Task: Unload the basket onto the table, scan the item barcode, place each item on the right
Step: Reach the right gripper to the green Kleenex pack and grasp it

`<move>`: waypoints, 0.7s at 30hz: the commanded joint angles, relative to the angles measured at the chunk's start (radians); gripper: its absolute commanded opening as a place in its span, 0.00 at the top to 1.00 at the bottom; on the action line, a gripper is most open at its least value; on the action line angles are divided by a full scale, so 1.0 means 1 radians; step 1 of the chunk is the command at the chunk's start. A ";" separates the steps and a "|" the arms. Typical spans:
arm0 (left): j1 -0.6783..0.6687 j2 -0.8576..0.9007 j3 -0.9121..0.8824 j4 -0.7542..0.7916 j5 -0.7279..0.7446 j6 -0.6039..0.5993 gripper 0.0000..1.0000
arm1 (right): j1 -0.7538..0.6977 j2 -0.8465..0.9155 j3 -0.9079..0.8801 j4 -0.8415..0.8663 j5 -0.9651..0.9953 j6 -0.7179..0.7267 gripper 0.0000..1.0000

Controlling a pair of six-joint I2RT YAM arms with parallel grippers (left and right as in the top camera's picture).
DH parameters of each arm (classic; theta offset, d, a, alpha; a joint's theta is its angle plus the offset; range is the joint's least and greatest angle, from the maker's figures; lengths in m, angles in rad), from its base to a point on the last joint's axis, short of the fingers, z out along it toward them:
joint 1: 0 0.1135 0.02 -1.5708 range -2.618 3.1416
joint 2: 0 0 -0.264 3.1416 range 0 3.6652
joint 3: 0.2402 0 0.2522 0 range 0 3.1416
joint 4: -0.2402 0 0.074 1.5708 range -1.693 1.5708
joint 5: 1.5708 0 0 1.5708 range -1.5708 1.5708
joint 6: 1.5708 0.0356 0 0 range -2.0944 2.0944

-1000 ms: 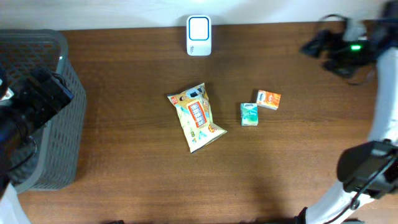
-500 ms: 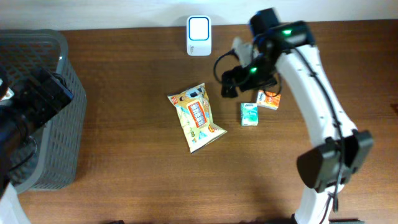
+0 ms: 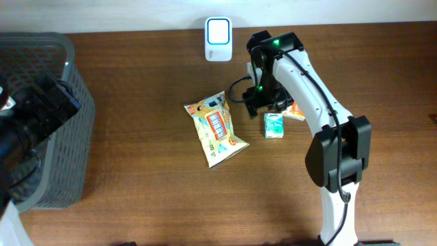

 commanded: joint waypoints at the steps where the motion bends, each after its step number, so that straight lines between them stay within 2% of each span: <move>1: 0.004 -0.006 0.005 0.000 -0.004 -0.008 0.01 | -0.025 0.006 -0.006 0.003 0.155 0.089 0.16; 6: 0.004 -0.006 0.005 0.000 -0.004 -0.008 0.01 | -0.095 0.007 -0.006 0.005 0.125 0.079 0.15; 8: 0.004 -0.006 0.005 0.000 -0.004 -0.008 0.01 | -0.132 0.007 -0.006 0.005 -0.025 -0.031 0.15; 11: 0.004 -0.006 0.005 0.000 -0.004 -0.008 0.01 | -0.156 0.007 -0.006 -0.010 -0.142 -0.123 0.15; 13: 0.004 -0.006 0.005 0.000 -0.004 -0.008 0.01 | -0.161 0.007 -0.006 -0.023 -0.142 -0.122 0.16; 17: 0.004 -0.006 0.005 0.000 -0.004 -0.008 0.01 | -0.161 0.007 -0.006 -0.029 -0.100 -0.105 0.24; 21: 0.004 -0.006 0.005 0.000 -0.004 -0.008 0.01 | -0.162 0.007 -0.006 -0.029 -0.033 -0.080 0.24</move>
